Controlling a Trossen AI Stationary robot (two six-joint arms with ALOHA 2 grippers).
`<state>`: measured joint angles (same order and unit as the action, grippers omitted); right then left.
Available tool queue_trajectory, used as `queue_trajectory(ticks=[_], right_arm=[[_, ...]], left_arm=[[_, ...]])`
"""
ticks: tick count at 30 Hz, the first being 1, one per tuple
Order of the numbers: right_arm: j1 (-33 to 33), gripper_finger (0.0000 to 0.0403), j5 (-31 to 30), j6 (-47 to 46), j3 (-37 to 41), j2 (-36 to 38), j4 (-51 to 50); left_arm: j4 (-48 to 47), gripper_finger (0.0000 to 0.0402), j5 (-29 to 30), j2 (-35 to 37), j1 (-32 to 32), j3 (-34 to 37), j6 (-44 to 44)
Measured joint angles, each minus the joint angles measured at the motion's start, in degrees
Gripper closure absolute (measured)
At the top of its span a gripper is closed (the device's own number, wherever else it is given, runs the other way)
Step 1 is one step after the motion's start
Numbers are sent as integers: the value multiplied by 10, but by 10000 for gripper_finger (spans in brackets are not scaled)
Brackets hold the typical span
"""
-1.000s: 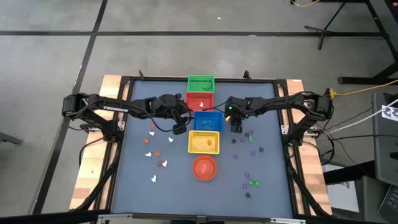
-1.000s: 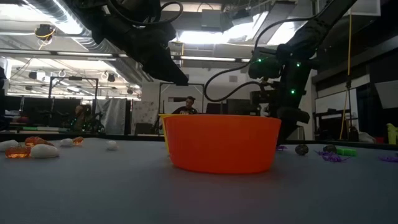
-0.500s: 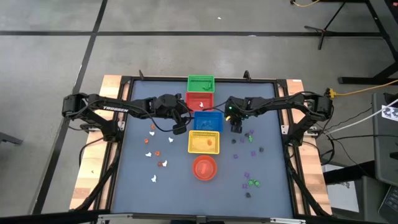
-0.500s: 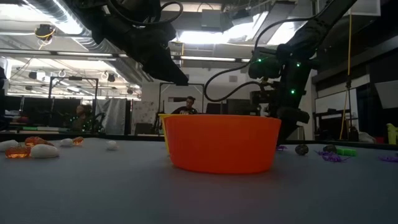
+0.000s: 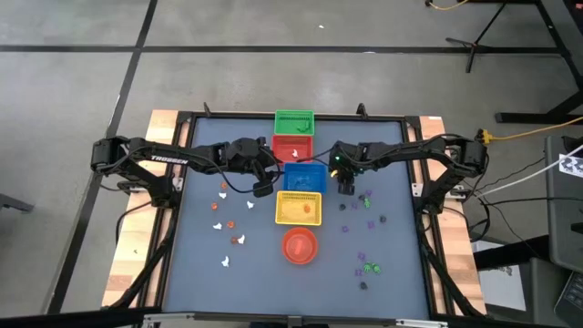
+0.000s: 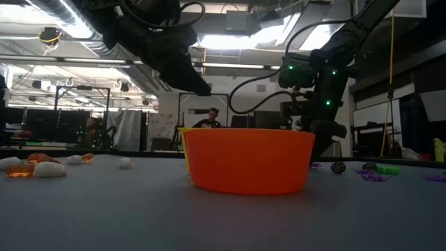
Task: Sort Halloween decoration
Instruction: Put the black skull toy into the blue bin
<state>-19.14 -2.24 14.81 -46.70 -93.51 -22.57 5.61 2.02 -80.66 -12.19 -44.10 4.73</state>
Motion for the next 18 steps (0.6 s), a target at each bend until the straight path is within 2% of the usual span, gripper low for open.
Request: queue_trajectory(ticks=[5, 8, 11, 18], right_arm=[[0, 326, 2, 0, 0, 0, 1], [0, 346, 1, 0, 0, 0, 1], [0, 346, 1, 0, 0, 0, 1], [0, 318, -2, 4, -16, -1, -20]], left_arm=[[0, 241, 0, 0, 0, 0, 0], [0, 241, 0, 0, 0, 0, 0], [0, 241, 0, 0, 0, 0, 0], [0, 241, 0, 0, 0, 0, 0]])
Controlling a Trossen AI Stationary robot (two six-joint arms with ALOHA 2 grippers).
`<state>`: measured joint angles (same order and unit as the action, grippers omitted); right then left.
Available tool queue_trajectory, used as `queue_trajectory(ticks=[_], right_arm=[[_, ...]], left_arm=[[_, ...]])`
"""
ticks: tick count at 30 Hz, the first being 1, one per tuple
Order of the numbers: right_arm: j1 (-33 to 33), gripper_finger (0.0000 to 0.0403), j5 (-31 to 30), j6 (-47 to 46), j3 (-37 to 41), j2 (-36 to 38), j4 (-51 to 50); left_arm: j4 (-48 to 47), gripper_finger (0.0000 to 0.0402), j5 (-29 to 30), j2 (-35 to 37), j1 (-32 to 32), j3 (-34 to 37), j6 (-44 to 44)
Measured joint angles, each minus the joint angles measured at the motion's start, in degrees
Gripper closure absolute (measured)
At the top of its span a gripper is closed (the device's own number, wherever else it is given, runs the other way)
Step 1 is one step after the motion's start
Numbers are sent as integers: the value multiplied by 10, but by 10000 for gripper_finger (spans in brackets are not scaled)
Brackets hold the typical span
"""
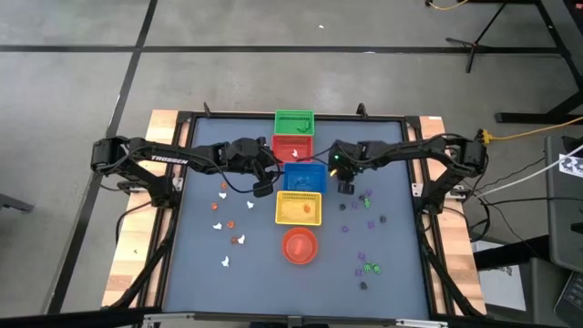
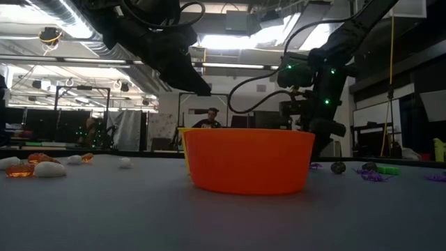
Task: Sort Halloween decoration
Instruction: Put the black skull toy into the blue bin
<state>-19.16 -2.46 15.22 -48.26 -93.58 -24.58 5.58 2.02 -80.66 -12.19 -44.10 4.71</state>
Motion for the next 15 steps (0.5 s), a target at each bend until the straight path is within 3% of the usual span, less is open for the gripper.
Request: queue_trajectory(ticks=[11, 15], right_arm=[[0, 335, -1, 1, -142, 0, -159], [0, 328, 41, -7, -188, 0, -171]], left_arm=[[0, 241, 0, 0, 0, 0, 0], [0, 241, 0, 0, 0, 0, 0]])
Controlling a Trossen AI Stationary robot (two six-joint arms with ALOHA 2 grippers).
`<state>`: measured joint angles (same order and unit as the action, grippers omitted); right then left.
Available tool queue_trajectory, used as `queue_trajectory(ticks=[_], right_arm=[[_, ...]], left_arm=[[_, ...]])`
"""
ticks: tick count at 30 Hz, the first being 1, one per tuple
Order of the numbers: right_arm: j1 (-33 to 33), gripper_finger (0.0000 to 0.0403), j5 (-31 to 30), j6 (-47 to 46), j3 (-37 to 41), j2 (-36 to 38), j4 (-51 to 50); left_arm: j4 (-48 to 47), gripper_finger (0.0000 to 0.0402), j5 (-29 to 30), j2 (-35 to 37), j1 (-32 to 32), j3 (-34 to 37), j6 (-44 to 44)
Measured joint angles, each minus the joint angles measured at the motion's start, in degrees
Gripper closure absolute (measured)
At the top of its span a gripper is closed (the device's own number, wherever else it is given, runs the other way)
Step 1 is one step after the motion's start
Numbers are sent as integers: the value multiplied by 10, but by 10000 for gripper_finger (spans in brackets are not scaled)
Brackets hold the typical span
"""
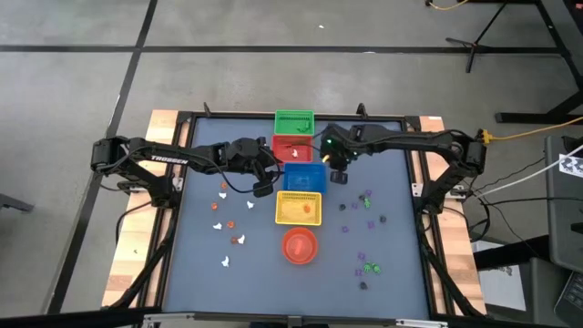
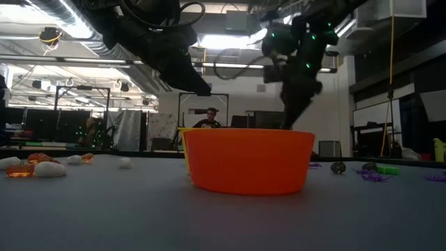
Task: Sort Halloween decoration
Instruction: Put the black skull toy into the blue bin
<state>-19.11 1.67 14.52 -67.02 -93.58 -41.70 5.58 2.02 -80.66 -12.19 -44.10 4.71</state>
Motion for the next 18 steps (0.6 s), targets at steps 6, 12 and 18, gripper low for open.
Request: queue_trajectory(ticks=[6, 12, 18], right_arm=[[0, 326, 134, -12, -16, 1, 56], [11, 326, 195, -12, -16, -17, 94], [32, 325, 187, -12, -16, -39, 109]], left_arm=[[0, 241, 0, 0, 0, 0, 0], [0, 241, 0, 0, 0, 0, 0], [0, 241, 0, 0, 0, 0, 0]])
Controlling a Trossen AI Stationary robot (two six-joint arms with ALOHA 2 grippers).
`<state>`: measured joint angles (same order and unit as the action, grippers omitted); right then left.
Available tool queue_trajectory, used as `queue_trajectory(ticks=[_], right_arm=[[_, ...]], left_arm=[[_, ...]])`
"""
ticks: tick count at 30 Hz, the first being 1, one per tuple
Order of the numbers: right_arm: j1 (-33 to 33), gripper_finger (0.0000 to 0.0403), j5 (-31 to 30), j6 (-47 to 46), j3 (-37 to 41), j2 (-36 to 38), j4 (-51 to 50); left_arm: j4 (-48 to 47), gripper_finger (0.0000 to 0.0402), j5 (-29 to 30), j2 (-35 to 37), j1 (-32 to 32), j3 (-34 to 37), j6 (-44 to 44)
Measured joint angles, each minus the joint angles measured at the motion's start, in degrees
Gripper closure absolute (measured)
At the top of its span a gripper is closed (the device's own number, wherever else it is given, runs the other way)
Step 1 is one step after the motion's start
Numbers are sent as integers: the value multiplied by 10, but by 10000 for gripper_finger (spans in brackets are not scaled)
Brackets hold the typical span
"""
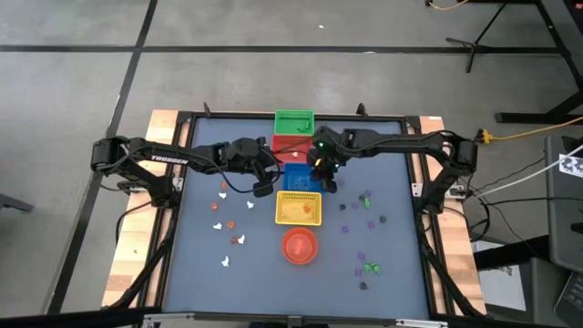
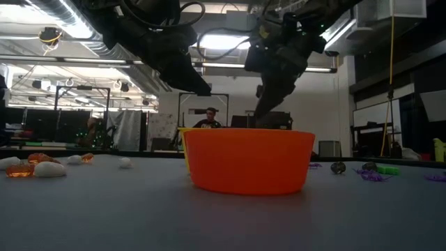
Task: Sort Halloween decoration
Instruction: Put the black skull toy into the blue bin, then put the white ghost toy into the red bin
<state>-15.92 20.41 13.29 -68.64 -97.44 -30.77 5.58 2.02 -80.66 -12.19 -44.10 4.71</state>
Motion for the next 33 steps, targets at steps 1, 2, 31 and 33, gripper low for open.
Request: queue_trajectory(ticks=[1, 2, 31, 33], right_arm=[[3, 325, -3, 0, 0, 0, 0], [4, 325, -3, 0, 0, 0, 1], [9, 204, -4, 5, 0, 0, 11], [9, 205, -4, 5, 0, 0, 11]], left_arm=[[0, 241, 0, 0, 0, 0, 0], [0, 241, 0, 0, 0, 0, 0], [-43, 241, -1, 6, 0, 0, 0], [-69, 241, -2, 14, 1, 0, 0]])
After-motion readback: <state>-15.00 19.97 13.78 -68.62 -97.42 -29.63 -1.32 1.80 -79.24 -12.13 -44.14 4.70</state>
